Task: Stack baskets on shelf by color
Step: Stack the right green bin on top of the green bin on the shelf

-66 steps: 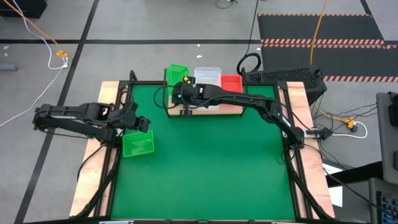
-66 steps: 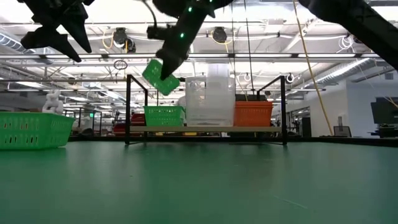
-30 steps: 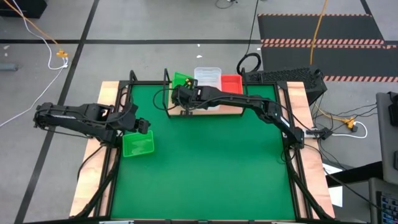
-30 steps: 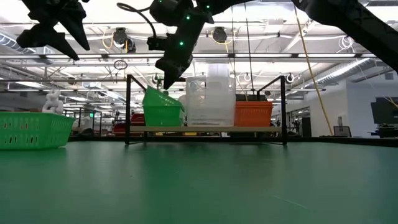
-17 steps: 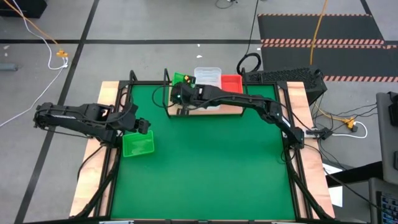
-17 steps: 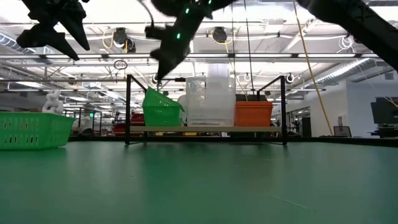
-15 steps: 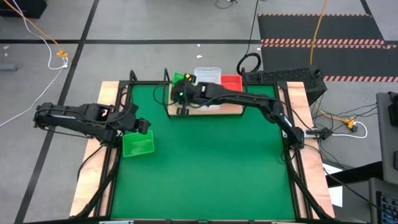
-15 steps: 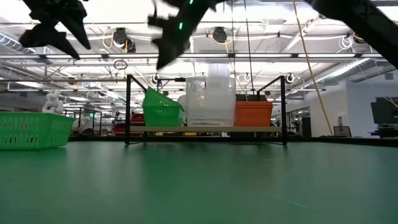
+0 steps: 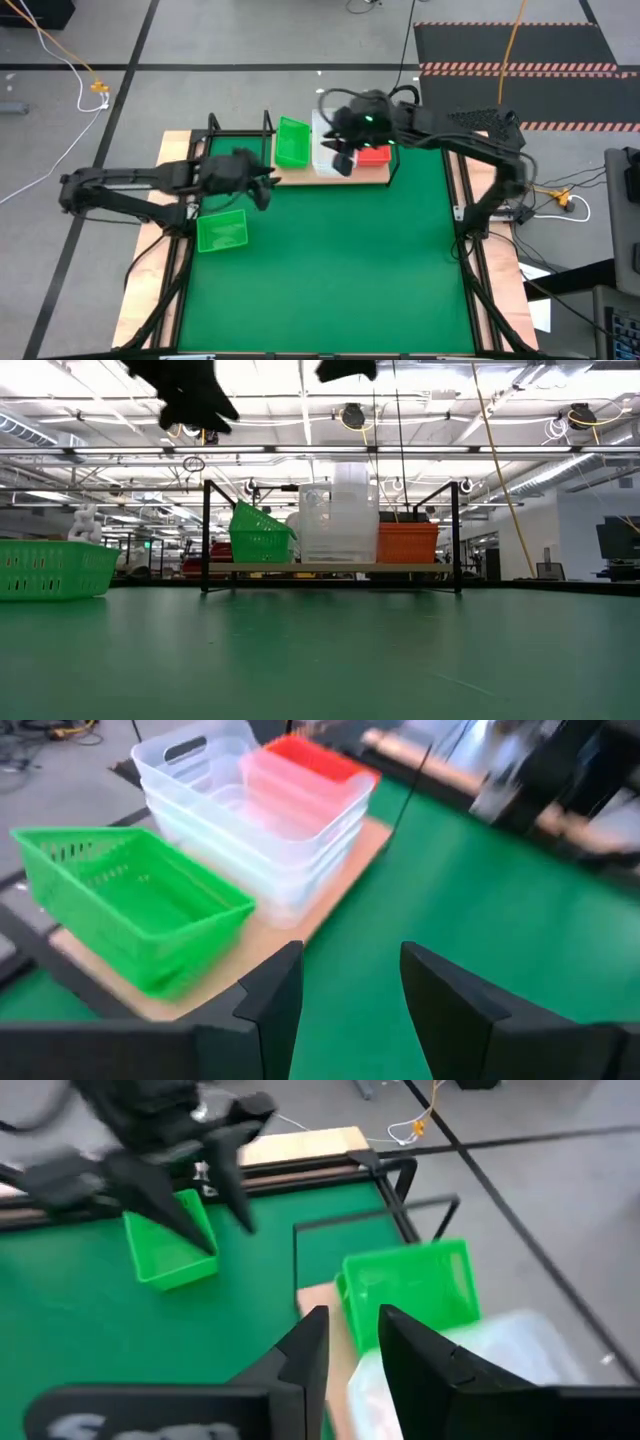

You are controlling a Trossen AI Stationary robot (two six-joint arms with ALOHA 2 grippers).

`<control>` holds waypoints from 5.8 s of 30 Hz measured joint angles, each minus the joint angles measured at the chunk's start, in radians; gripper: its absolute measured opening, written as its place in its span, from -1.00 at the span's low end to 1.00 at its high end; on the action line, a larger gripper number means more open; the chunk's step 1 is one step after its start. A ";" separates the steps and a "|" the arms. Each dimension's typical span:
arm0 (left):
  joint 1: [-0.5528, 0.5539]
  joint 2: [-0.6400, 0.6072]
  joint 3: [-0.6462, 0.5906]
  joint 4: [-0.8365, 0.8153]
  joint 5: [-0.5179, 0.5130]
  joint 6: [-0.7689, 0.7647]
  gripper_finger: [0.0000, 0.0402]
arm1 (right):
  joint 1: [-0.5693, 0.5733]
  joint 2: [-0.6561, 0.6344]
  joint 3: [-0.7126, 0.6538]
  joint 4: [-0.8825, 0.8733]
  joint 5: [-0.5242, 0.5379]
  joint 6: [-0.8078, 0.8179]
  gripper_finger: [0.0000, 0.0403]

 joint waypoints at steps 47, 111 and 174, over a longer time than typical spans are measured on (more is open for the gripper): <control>0.371 0.690 0.549 -0.567 0.161 0.912 -0.92 | 0.101 -0.579 -1.113 0.973 -0.002 0.387 -0.62; 0.411 0.649 0.457 -0.387 0.187 0.738 -0.52 | 0.079 -0.578 -1.112 1.025 0.006 0.390 -0.62; 0.359 0.724 0.427 -0.290 0.223 0.736 -0.34 | 0.077 -0.578 -1.112 1.023 0.002 0.370 -0.62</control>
